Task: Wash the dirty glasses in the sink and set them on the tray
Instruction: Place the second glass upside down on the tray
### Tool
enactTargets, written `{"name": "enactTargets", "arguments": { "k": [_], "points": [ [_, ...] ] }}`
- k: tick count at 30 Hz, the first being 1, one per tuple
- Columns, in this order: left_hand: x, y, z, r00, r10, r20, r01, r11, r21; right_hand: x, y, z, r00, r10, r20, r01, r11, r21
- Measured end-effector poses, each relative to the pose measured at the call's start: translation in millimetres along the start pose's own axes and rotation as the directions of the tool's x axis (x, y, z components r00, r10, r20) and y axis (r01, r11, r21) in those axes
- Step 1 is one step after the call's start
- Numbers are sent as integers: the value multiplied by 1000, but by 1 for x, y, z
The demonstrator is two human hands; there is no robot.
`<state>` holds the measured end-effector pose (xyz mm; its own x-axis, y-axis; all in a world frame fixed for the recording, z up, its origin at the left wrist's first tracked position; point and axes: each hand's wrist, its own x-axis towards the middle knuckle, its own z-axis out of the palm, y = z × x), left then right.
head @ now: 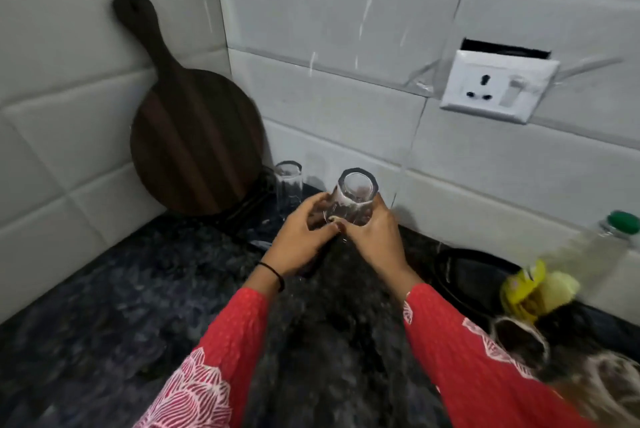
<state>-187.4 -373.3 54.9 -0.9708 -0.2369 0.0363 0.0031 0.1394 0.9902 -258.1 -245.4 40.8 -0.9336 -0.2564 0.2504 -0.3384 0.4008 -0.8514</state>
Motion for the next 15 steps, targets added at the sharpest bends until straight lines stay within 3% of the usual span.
{"name": "enactTargets", "arguments": {
  "k": [4, 15],
  "points": [
    [54, -39, -28, 996, -68, -53, 69, 997, 33, 56, 24, 47, 993, 54, 105, -53, 999, -12],
    [89, -98, -28, 988, -62, -141, 74, 994, 77, 80, 68, 86, 988, 67, 142, -57, 996, -71]
  ]
}}
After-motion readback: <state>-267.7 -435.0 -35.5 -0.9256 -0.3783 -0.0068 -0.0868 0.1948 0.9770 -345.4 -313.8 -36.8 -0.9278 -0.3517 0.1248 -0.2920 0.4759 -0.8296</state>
